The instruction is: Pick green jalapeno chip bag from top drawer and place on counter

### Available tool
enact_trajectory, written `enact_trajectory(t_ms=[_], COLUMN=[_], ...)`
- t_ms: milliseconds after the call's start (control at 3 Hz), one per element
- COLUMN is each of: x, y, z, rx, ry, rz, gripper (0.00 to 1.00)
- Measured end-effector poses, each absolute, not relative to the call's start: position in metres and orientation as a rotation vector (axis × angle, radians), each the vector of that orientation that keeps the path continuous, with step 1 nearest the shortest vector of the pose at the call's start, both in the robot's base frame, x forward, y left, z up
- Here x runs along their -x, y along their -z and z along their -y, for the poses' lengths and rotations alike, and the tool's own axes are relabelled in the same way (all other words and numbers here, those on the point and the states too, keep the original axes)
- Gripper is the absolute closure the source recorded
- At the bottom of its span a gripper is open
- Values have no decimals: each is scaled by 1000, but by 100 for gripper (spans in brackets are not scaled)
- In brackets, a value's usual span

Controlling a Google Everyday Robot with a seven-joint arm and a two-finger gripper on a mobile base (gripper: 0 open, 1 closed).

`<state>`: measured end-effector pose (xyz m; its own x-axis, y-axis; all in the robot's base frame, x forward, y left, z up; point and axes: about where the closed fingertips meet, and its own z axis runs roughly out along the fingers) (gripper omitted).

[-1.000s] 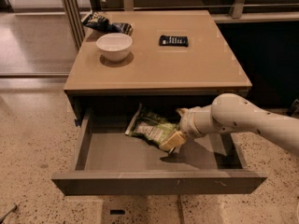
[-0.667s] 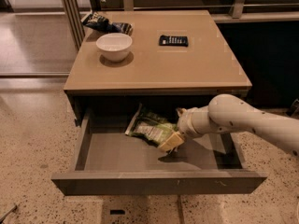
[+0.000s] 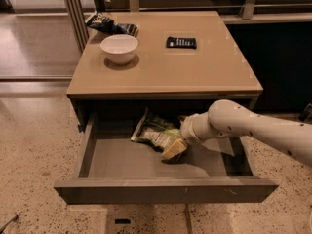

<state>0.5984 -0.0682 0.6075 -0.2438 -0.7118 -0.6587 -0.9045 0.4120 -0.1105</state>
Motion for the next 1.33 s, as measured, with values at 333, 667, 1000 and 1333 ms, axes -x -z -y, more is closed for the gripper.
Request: enact_trajectory(t_ms=[333,667,1000,1333], x=[-599,-591,-572,-550], y=[-606,-616,-642,-677], z=[68,68,70,75], rx=[1370,1394,1448,1536], ry=[-388,-401,-432,-473], rz=[-2031,-2026,-2002,-1974], gripper=[27,51,74,97])
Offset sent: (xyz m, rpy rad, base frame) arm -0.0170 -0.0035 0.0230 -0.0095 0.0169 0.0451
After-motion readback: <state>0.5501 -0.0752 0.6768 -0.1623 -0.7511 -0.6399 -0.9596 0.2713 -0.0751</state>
